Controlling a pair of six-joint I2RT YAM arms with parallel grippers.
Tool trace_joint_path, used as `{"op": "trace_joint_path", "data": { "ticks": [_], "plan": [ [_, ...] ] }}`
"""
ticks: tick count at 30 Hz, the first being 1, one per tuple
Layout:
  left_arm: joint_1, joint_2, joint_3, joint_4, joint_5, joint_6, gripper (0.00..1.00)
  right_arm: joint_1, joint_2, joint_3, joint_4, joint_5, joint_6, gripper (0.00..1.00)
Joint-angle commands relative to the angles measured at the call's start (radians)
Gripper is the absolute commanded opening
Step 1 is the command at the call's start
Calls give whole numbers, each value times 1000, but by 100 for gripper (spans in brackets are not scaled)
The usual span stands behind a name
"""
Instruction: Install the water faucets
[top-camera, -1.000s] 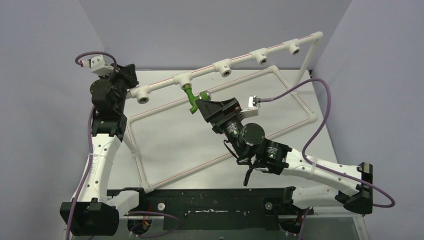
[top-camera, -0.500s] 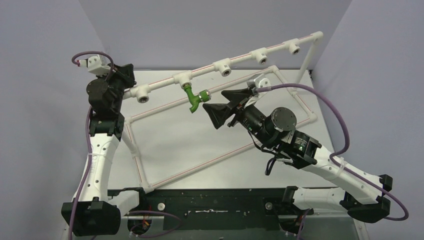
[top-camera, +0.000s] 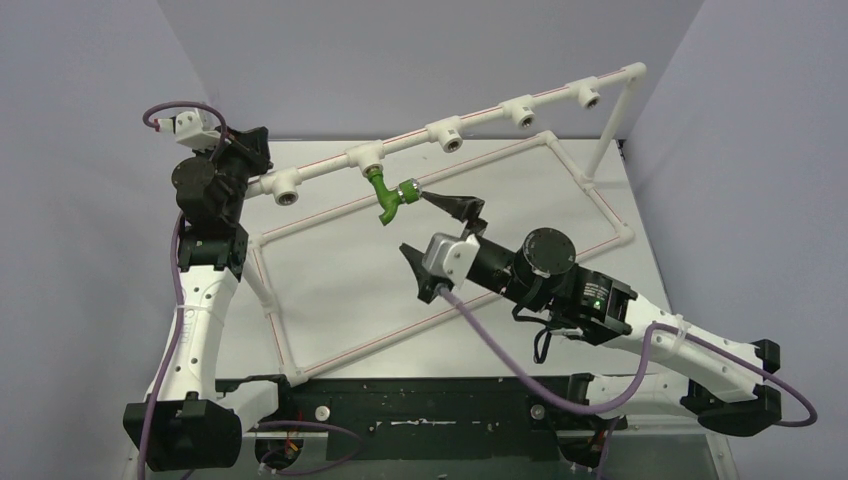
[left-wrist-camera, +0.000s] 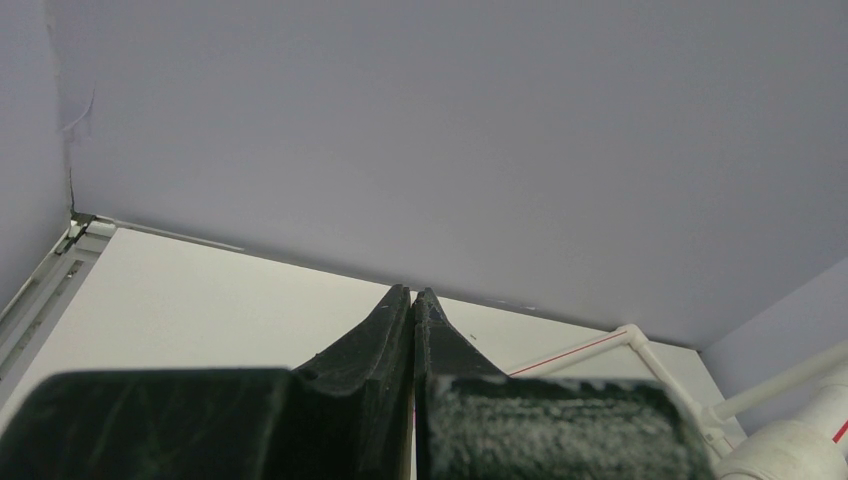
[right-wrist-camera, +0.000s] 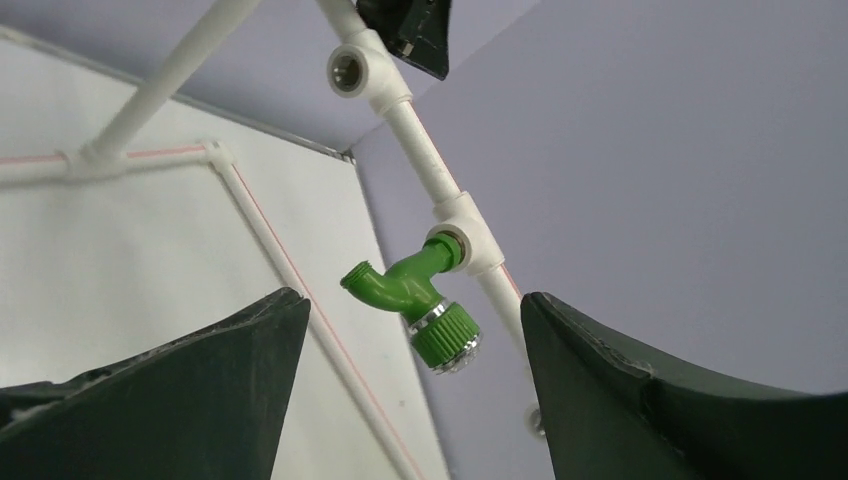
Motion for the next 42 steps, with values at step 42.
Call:
{"op": "trace_joint_path", "data": {
  "ticks": [42],
  "plan": [
    [24, 145, -111, -311, 58, -20, 0, 2, 278, -144, 451, 296, -873, 62]
  ]
}}
